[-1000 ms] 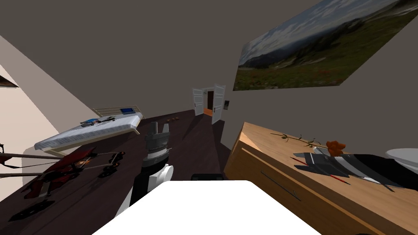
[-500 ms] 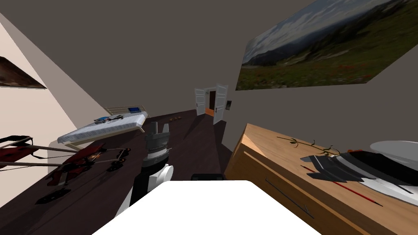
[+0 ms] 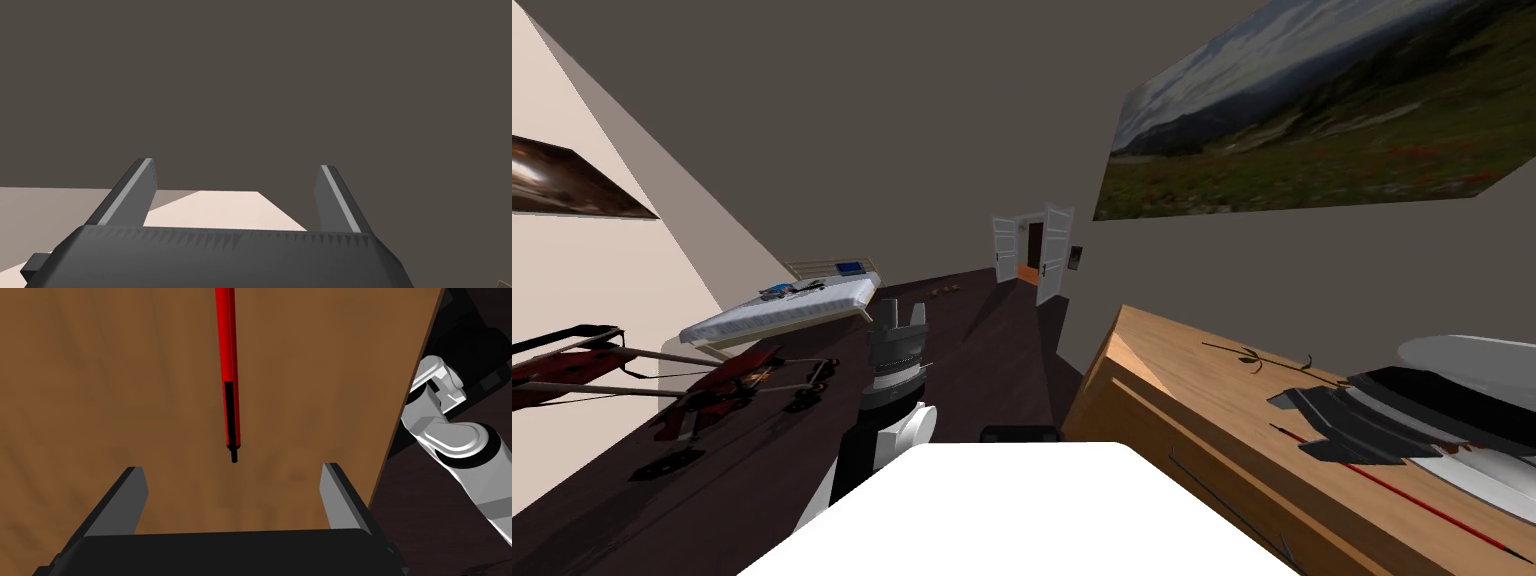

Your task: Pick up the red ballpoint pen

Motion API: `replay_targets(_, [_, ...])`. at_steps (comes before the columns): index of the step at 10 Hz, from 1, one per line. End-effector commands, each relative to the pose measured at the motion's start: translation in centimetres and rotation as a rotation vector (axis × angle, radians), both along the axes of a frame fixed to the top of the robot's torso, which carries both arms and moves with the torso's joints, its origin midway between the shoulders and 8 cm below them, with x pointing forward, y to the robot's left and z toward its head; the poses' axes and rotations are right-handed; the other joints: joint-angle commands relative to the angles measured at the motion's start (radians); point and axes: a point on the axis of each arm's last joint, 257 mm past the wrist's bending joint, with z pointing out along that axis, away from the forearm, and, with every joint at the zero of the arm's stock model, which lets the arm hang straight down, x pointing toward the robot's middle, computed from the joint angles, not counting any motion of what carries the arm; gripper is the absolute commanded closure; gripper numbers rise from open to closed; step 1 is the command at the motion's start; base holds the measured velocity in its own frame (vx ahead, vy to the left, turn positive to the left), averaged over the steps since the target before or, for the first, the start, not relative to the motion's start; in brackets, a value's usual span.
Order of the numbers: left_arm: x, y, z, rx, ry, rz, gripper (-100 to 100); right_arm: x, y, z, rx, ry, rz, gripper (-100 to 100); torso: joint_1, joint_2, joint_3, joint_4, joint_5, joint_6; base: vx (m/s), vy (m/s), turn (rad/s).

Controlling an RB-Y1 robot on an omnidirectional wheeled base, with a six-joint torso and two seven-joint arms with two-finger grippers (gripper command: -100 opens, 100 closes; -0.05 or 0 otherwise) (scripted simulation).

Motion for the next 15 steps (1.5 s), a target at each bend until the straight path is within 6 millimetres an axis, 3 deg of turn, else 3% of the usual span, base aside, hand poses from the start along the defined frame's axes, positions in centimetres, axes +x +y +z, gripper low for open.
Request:
replay_targets(1, [0.0,0.0,0.0,0.000,0.000,0.000,0,0.0,0.0,0.0,0.000,0.000,0.000,0,0.000,0.000,0.000,0.000,0.000,0.000,0.000,0.000,0.000])
replay_targets(2, [0.0,0.0,0.0,0.000,0.000,0.000,0,-2.1,-1.0,-0.3,0.005,-0.002,-0.044,-100,0.001,0.001,0.001,0.000,0.000,0.000,-0.025,0.011,0.303])
replay_targets(3, [0.0,0.0,0.0,0.000,0.000,0.000,0,-4.3,-1.7,-0.7,0.012,-0.002,-0.082,-100,0.002,0.002,0.001,0.000,0.000,-0.001,-0.052,0.021,0.475])
replay_targets(4, [0.0,0.0,0.0,0.000,0.000,0.000,0,-4.3,-1.9,-0.6,0.009,-0.003,-0.087,-100,0.002,0.004,0.002,0.001,0.001,-0.001,-0.041,0.006,0.130])
replay_targets(5, [0.0,0.0,0.0,0.000,0.000,0.000,0,-6.5,-2.4,-1.1,0.018,-0.003,-0.122,-100,0.002,0.004,0.003,0.001,0.001,0.001,-0.038,0.016,0.182])
replay_targets(6, [0.0,0.0,0.0,0.000,0.000,0.000,0,-6.5,-2.7,-1.0,0.013,-0.004,-0.128,-100,0.002,0.005,0.003,0.001,0.001,0.000,-0.034,0.020,0.163])
replay_targets(8, [0.0,0.0,0.0,0.000,0.000,0.000,0,-11.1,-3.8,-1.6,0.019,-0.005,-0.208,-100,0.002,0.004,0.002,0.001,0.001,-0.001,-0.047,0.025,0.355])
replay_targets(10, [0.0,0.0,0.0,0.000,0.000,0.000,0,-11.3,-4.1,-1.5,0.013,-0.006,-0.214,-100,0.002,0.004,0.003,0.001,0.001,0.000,-0.024,0.012,0.070])
replay_targets(13, [0.0,0.0,0.0,0.000,0.000,0.000,0,-18.3,-4.9,-2.3,0.017,-0.005,-0.326,-100,0.003,0.004,0.002,0.001,0.001,-0.001,-0.040,0.031,0.398])
replay_targets(14, [0.0,0.0,0.0,0.000,0.000,0.000,0,-18.6,-5.3,-2.0,0.007,-0.006,-0.336,-100,0.003,0.005,0.003,0.001,0.001,-0.001,-0.042,0.024,0.116])
replay_targets(15, [0.0,0.0,0.0,0.000,0.000,0.000,0,-21.1,-5.4,-2.2,0.002,-0.004,-0.376,-100,0.002,0.005,0.003,0.001,0.001,0.001,-0.035,0.032,0.214])
